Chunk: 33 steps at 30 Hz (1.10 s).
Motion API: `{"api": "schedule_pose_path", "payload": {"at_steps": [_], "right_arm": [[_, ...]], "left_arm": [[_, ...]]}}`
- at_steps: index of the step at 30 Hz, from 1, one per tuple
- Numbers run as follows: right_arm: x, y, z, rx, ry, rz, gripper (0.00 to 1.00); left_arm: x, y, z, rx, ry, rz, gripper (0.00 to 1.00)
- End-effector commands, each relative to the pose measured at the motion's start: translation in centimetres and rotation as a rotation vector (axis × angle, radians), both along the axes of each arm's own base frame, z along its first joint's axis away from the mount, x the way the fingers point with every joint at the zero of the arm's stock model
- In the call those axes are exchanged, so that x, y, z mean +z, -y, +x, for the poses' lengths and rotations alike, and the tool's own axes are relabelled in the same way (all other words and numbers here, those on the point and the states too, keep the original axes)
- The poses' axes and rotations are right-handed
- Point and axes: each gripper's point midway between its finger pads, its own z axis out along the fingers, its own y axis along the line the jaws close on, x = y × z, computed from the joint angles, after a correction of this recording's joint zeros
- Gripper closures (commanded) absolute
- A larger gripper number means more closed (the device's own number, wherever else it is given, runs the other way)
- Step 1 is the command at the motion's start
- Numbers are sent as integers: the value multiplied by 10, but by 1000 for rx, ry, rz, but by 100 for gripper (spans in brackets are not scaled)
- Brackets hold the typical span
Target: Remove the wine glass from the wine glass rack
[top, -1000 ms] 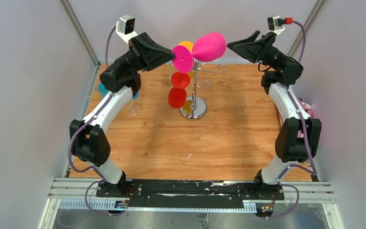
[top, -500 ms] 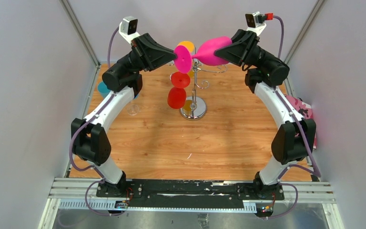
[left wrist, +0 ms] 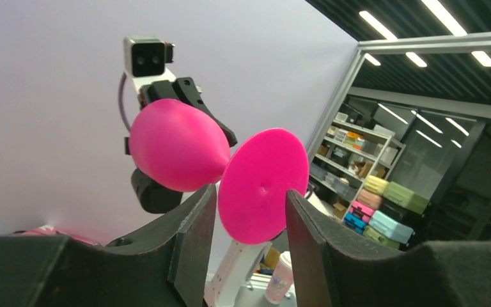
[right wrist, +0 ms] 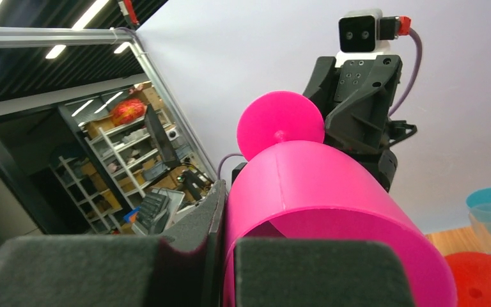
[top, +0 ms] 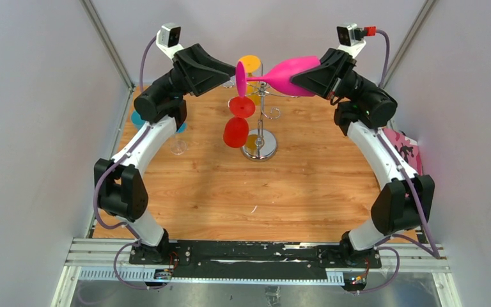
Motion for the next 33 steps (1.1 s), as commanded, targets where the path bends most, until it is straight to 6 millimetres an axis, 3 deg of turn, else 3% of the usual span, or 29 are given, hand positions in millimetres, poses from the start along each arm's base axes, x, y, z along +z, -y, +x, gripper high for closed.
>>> {"api": "schedule_pose_path", "payload": {"at_steps": [1,4,6,8,9,10,11,12,13,15,16,19,21,24,26,32,33], "right_arm": [[20,24,-38,-85,152,40,100],[27,32,-62,-124,204,16,100],[28,32,-67,-195,232,-40,100],[22,30,-55,-326,226,-155,100],[7,31,-30,-426,85,-253,100],[-3,40,-15,-583,74,-349,100],[2,53,-11,-730,111,-414,100],[-11,66,5,-847,76,-494,100],[-7,81,11,-953,76,-549,100],[-18,104,33,-1096,13,-659,100],[-28,115,51,-1154,-32,-722,100],[-62,149,93,-1318,-154,-902,100],[-86,167,120,-1376,-230,-1007,100],[-127,192,158,-1421,-349,-1167,100],[-160,204,181,-1397,-419,-1265,100],[-253,221,232,-1277,-554,-1440,100],[-267,234,239,-1273,-590,-1454,100]], "left_arm": [[11,-23,-15,58,142,-13,49],[11,-35,-4,103,142,-7,48],[8,-41,7,120,116,-9,57],[4,-43,27,135,40,-1,77],[-1,-40,45,179,-13,31,89],[-11,-36,70,246,-100,79,99],[-22,-34,95,344,-169,137,100],[-33,-35,117,454,-240,204,100],[-45,-38,135,569,-278,287,100],[-58,-52,160,800,-361,440,100],[-77,-59,165,885,-444,564,100],[-76,-90,178,1213,-478,790,100],[-68,-106,183,1361,-475,853,100],[-73,-134,191,1529,-517,904,100],[-86,-144,193,1579,-528,956,100],[-119,-141,197,1539,-534,1062,100],[-122,-141,198,1538,-531,1074,100]]}}
